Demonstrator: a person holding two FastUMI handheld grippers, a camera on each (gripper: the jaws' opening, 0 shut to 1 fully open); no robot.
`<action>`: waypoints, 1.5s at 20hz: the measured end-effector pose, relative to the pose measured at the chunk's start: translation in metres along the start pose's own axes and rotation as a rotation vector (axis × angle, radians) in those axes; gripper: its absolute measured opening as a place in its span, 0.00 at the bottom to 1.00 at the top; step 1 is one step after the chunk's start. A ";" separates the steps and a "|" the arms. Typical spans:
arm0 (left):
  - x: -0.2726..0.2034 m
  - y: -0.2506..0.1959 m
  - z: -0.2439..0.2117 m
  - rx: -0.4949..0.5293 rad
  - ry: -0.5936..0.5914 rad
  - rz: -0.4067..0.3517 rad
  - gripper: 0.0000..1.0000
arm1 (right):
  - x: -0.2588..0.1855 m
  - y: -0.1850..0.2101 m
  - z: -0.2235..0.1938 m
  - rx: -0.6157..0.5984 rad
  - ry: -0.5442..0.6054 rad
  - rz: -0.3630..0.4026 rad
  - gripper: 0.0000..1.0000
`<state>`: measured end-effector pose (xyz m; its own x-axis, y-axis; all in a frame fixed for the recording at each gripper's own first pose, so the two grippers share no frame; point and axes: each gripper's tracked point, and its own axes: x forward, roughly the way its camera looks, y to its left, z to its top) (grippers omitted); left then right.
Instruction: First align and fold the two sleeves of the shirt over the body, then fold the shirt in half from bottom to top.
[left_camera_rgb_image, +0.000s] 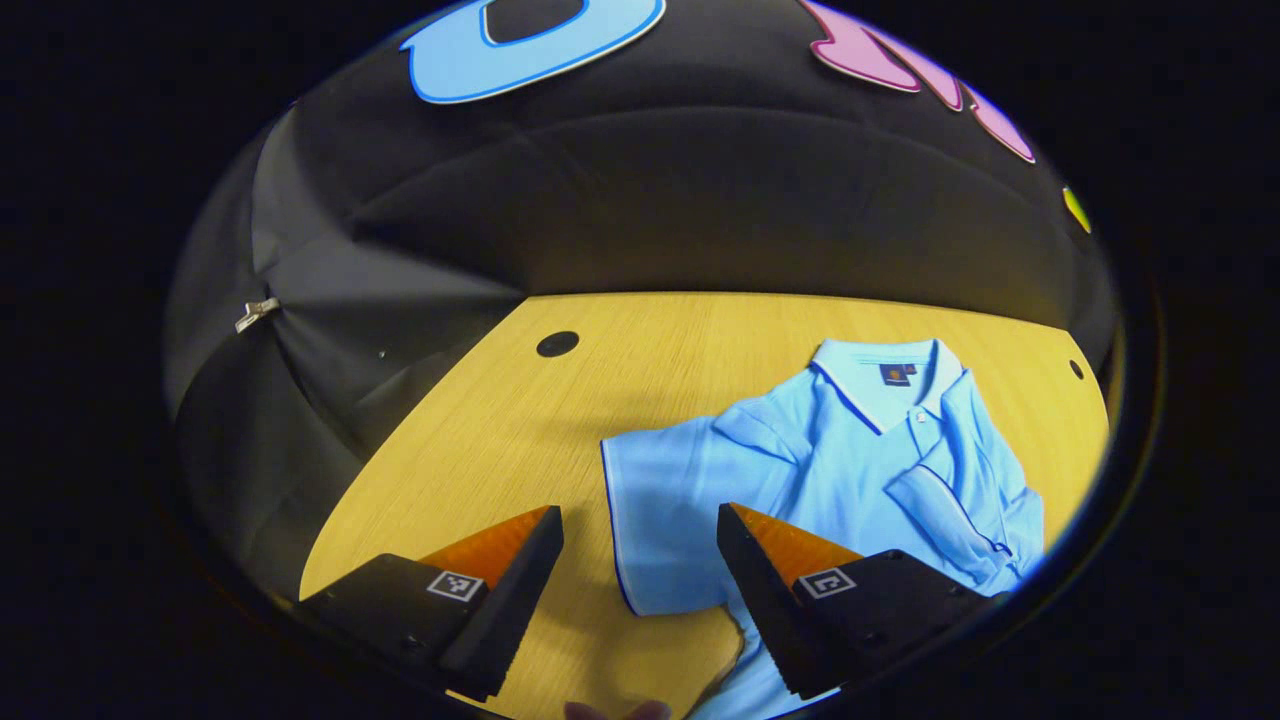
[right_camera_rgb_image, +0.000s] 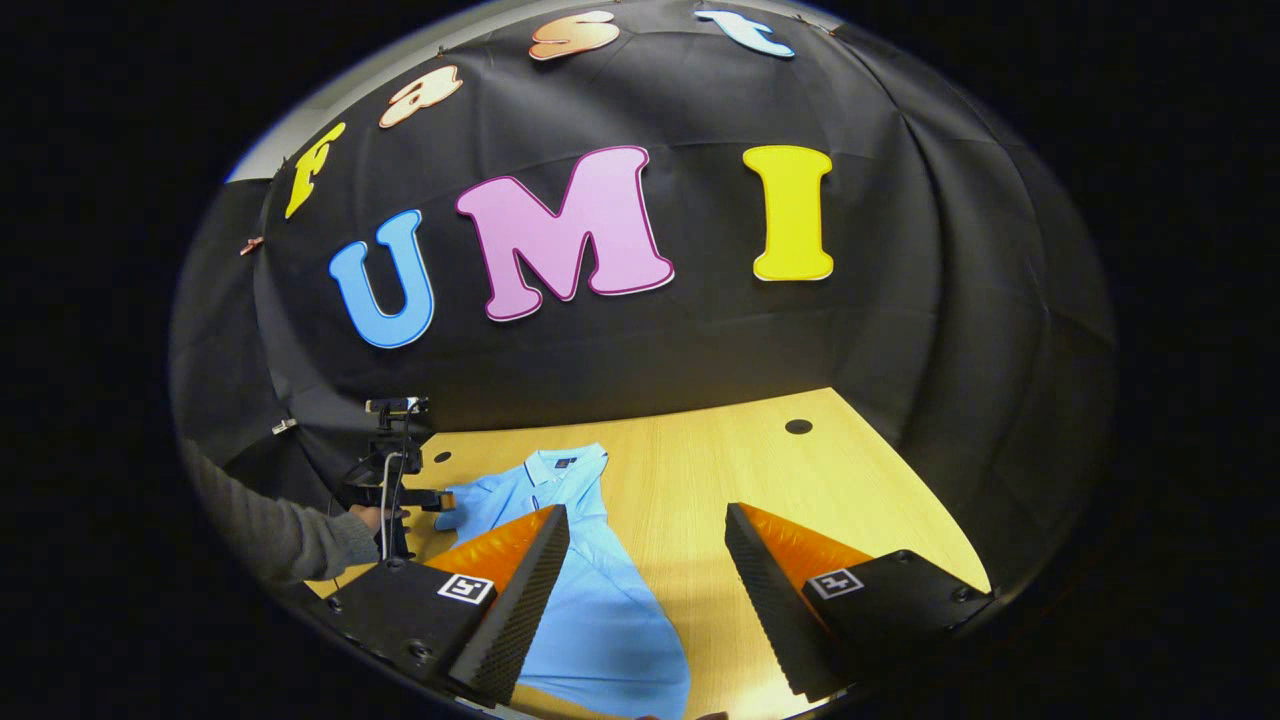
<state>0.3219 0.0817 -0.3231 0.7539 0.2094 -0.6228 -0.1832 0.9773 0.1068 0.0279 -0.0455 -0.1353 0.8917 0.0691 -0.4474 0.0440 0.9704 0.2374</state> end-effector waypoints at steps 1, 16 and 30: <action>0.003 0.001 -0.003 -0.008 0.017 0.004 0.98 | -0.003 -0.003 0.001 -0.002 0.001 -0.006 0.98; 0.025 -0.023 -0.032 -0.086 0.145 -0.111 0.65 | -0.026 -0.010 -0.025 -0.010 0.049 -0.045 0.98; 0.013 -0.030 -0.022 -0.029 0.106 -0.157 0.06 | -0.030 -0.005 -0.032 -0.005 0.069 -0.043 0.98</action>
<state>0.3231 0.0541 -0.3518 0.7045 0.0478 -0.7081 -0.0875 0.9960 -0.0198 -0.0136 -0.0449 -0.1506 0.8559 0.0430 -0.5153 0.0791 0.9739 0.2127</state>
